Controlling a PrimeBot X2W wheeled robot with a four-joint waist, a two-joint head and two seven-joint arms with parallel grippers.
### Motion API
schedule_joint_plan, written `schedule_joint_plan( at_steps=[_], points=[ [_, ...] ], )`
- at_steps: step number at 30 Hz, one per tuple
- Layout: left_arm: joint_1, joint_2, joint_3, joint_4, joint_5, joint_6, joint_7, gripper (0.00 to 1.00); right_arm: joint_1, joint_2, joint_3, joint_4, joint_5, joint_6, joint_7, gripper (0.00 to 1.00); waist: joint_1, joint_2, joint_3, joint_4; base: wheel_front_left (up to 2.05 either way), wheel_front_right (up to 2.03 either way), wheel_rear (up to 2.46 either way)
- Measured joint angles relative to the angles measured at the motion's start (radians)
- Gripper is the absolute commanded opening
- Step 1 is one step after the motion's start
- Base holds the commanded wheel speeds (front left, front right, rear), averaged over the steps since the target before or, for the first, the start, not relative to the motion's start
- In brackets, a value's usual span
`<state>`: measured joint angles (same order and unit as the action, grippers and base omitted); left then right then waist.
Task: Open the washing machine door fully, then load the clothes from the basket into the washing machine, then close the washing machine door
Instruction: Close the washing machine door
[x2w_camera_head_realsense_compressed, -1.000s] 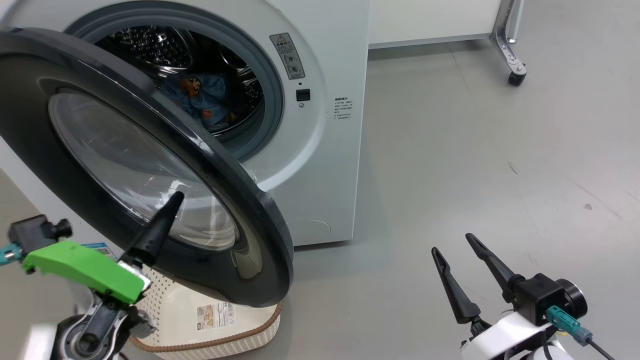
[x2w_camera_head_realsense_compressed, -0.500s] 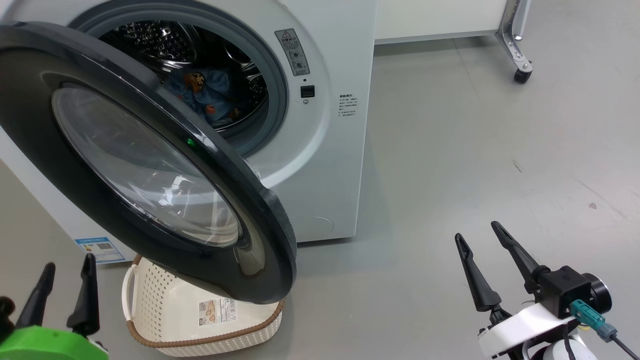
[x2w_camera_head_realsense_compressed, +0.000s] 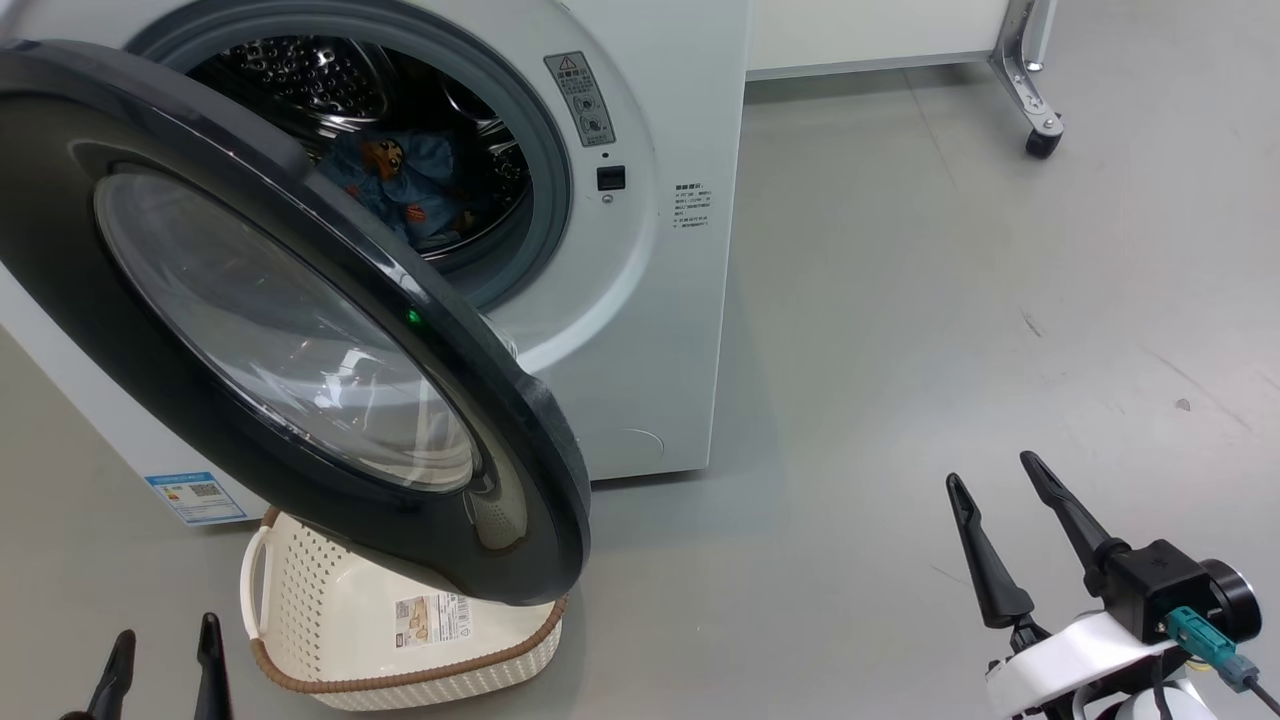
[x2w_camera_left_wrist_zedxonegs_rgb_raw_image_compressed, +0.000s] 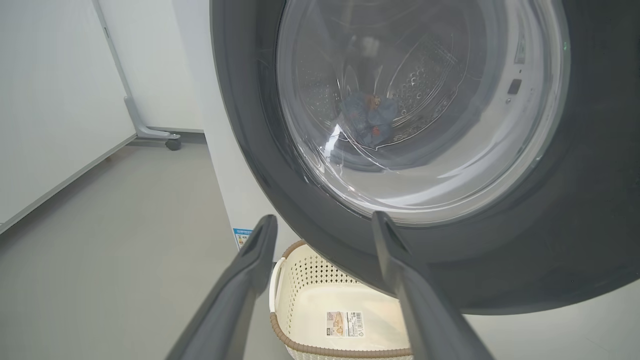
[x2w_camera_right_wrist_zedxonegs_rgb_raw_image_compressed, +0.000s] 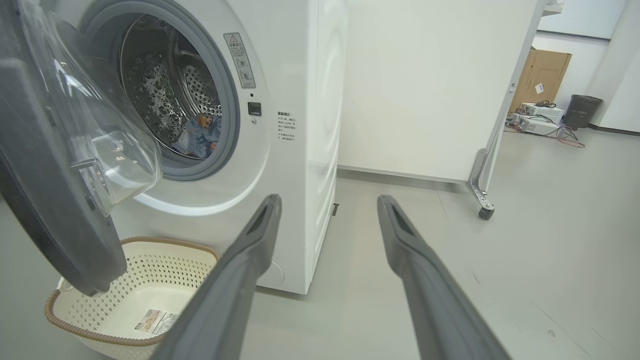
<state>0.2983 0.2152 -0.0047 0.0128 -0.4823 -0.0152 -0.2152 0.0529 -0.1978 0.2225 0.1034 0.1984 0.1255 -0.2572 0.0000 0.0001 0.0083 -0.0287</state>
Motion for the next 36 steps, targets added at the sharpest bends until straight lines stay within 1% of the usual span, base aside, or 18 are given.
schedule_joint_plan(
  at_steps=[3,12,13,14,15,23,26,29,30,33,36],
  points=[
    [0.0,-0.011,-0.004,0.013,0.01,0.009,-0.007,1.0,0.002,0.001,-0.013,0.005,-0.005,0.0,0.0,1.0,0.0,0.0,0.0,0.003,0.0,0.0,0.0],
    [0.0,-0.04,-0.015,0.045,0.018,0.012,-0.016,1.0,0.022,0.008,-0.033,0.053,-0.023,0.0,0.0,1.0,0.0,0.0,-0.005,0.019,0.0,0.0,0.0],
    [-0.001,-0.041,-0.017,0.046,0.02,0.012,-0.021,1.0,0.023,0.008,-0.034,0.064,-0.024,0.0,0.0,0.45,0.0,0.0,-0.006,0.021,0.0,0.0,0.0],
    [-0.001,-0.042,-0.02,0.049,0.024,0.012,-0.024,1.0,0.026,0.009,-0.039,0.07,-0.024,0.0,0.0,0.27,0.0,0.0,-0.007,0.023,0.0,0.0,0.0],
    [-0.002,-0.042,-0.023,0.051,0.026,0.012,-0.025,1.0,0.031,0.01,-0.046,0.072,-0.023,0.0,0.0,0.0,0.0,0.0,-0.008,0.026,0.0,0.0,0.0],
    [-0.002,-0.054,-0.019,0.071,0.029,0.012,-0.028,1.0,0.027,0.035,-0.048,0.081,-0.024,0.0,0.0,0.0,0.0,0.0,-0.016,0.045,0.0,0.0,0.0],
    [-0.002,-0.067,-0.019,0.075,0.031,0.012,-0.03,1.0,-0.008,0.048,-0.041,0.043,-0.024,0.0,0.0,0.0,0.0,0.0,-0.018,0.052,0.0,0.0,0.0],
    [-0.002,-0.072,-0.029,0.076,0.034,0.01,-0.033,1.0,-0.059,0.061,-0.027,-0.025,-0.025,0.0,0.0,0.0,0.0,0.0,-0.021,0.061,0.0,0.0,0.0],
    [-0.002,-0.072,-0.029,0.076,0.034,0.01,-0.033,1.0,-0.059,0.061,-0.027,-0.025,-0.025,0.0,0.0,0.0,0.0,0.0,-0.021,0.061,0.0,0.0,0.0],
    [-0.003,-0.078,-0.033,0.078,0.034,0.007,-0.034,1.0,-0.118,0.074,0.022,-0.096,-0.025,0.0,0.0,0.0,0.0,0.0,-0.023,0.074,0.0,0.0,0.0],
    [-0.003,-0.085,-0.037,0.081,0.043,0.001,-0.034,1.0,-0.174,0.077,0.098,-0.155,-0.026,0.0,0.0,0.0,0.0,0.0,-0.026,0.088,0.0,0.0,0.0]
  ],
)
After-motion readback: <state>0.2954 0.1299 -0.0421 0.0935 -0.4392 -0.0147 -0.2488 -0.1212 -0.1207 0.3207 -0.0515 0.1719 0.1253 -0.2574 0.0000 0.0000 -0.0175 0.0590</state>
